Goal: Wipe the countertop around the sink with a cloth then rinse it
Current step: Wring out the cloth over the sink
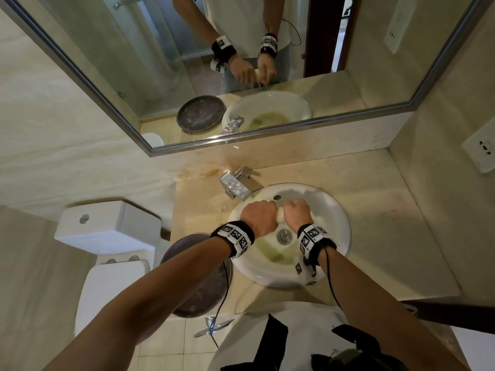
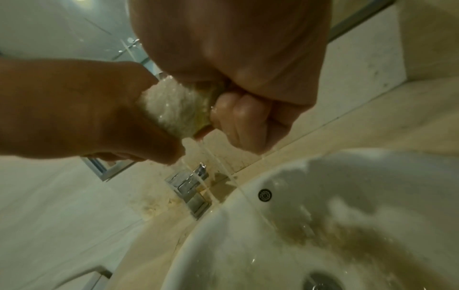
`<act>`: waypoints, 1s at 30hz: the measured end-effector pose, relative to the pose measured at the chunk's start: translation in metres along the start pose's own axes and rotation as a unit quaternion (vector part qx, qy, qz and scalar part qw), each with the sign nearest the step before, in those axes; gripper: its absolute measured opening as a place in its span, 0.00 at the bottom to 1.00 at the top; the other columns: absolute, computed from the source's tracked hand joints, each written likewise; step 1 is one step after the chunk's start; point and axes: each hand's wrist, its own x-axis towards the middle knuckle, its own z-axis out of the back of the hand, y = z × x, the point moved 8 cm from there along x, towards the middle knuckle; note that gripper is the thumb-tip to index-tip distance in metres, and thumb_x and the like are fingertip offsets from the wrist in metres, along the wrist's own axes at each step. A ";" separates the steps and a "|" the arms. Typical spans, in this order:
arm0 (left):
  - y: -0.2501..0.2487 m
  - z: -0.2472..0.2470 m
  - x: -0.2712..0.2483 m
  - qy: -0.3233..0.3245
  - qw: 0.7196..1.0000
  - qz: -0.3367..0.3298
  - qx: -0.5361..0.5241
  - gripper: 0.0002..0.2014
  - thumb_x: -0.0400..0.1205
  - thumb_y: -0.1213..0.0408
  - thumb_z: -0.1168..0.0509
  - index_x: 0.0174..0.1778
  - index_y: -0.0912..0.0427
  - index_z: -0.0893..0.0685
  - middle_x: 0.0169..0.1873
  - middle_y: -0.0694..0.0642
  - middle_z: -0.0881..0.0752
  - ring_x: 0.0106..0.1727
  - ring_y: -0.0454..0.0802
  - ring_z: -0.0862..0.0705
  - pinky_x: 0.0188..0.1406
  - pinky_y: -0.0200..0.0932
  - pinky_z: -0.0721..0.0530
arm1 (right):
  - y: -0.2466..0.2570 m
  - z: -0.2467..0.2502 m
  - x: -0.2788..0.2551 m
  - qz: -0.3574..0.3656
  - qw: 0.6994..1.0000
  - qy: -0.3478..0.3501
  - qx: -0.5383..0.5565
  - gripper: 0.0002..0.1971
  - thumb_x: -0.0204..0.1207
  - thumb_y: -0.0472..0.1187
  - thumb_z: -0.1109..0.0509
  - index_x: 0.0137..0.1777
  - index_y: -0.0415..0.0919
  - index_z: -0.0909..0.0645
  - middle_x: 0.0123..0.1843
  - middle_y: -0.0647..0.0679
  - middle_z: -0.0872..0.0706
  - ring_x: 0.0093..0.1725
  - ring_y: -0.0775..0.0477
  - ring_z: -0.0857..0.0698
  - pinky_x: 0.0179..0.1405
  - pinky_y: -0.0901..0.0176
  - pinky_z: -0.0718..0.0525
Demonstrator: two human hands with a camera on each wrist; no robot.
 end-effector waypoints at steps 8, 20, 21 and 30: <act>-0.016 0.000 0.005 0.010 0.993 -0.070 0.094 0.11 0.80 0.65 0.38 0.55 0.65 0.22 0.42 0.62 0.12 0.39 0.64 0.13 0.30 0.48 0.28 | -0.025 -0.010 0.004 -0.130 0.984 0.081 0.090 0.13 0.72 0.39 0.47 0.47 0.35 0.23 0.30 0.43 0.25 0.21 0.48 0.30 0.19 0.63 0.33; -0.020 0.013 0.003 0.015 0.960 -0.171 0.221 0.08 0.83 0.71 0.43 0.57 0.65 0.26 0.37 0.59 0.13 0.32 0.59 0.15 0.26 0.46 0.30 | -0.043 -0.038 -0.012 -0.278 0.908 0.171 0.263 0.14 0.79 0.48 0.49 0.33 0.44 0.33 0.22 0.48 0.32 0.17 0.53 0.40 0.17 0.70 0.42; -0.021 0.015 0.003 0.013 0.958 -0.176 0.227 0.08 0.84 0.72 0.44 0.57 0.65 0.26 0.38 0.59 0.13 0.32 0.58 0.17 0.27 0.46 0.30 | -0.044 -0.041 -0.011 -0.283 0.901 0.180 0.274 0.14 0.79 0.48 0.49 0.33 0.45 0.34 0.21 0.49 0.33 0.18 0.53 0.41 0.17 0.70 0.43; -0.019 0.015 0.006 0.014 0.961 -0.161 0.223 0.09 0.84 0.71 0.44 0.59 0.66 0.25 0.39 0.59 0.13 0.34 0.58 0.14 0.27 0.46 0.28 | -0.046 -0.041 -0.004 -0.286 0.895 0.160 0.302 0.16 0.80 0.46 0.49 0.32 0.43 0.31 0.22 0.48 0.31 0.15 0.54 0.42 0.17 0.72 0.44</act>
